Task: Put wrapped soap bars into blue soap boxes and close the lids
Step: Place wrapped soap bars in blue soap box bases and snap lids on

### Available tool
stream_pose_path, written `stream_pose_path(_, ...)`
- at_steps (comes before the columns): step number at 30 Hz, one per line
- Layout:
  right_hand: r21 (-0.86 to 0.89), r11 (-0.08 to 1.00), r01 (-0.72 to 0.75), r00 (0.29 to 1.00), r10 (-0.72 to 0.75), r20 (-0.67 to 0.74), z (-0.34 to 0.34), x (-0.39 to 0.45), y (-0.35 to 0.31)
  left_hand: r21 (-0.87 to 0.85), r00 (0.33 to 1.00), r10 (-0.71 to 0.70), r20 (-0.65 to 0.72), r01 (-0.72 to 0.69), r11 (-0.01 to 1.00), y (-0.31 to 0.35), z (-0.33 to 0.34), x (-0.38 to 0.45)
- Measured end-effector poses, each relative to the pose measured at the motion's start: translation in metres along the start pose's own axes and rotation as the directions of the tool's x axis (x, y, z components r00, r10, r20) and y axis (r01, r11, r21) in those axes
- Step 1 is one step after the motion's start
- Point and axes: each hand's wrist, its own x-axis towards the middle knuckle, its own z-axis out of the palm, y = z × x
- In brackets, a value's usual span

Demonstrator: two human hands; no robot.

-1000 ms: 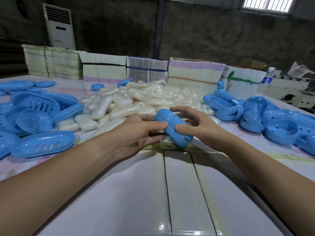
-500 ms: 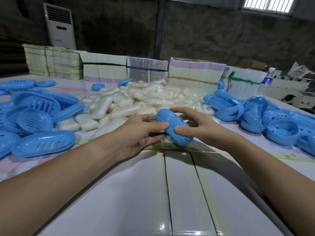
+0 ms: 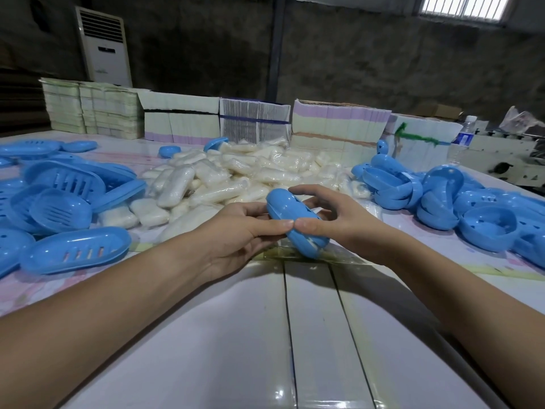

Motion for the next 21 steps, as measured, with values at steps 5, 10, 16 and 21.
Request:
stream_pose_path(5,0.085,0.996,0.008,1.000,-0.007,-0.009,0.0032,0.0007,-0.0006,0.017,1.000,-0.007,0.010,0.007,1.000,-0.0019,0.0021,-0.0007)
stream_pose_path(10,0.169,0.985,0.022,0.998,-0.014,-0.053,0.0060,0.0036,0.0023,0.032,0.999,-0.029,-0.015,0.030,0.999,-0.0014,0.0032,-0.0017)
stream_pose_path(16,0.168,0.985,0.034,0.995,-0.017,-0.103,0.0085,0.0060,0.0026,0.010,1.000,-0.013,-0.005,0.013,1.000,0.0005,0.0041,-0.0012)
stream_pose_path(21,0.200,0.977,0.071,0.989,-0.043,-0.141,0.0073,0.0066,0.0000,-0.007,0.999,0.034,-0.015,-0.034,0.999,0.0014,0.0037,-0.0005)
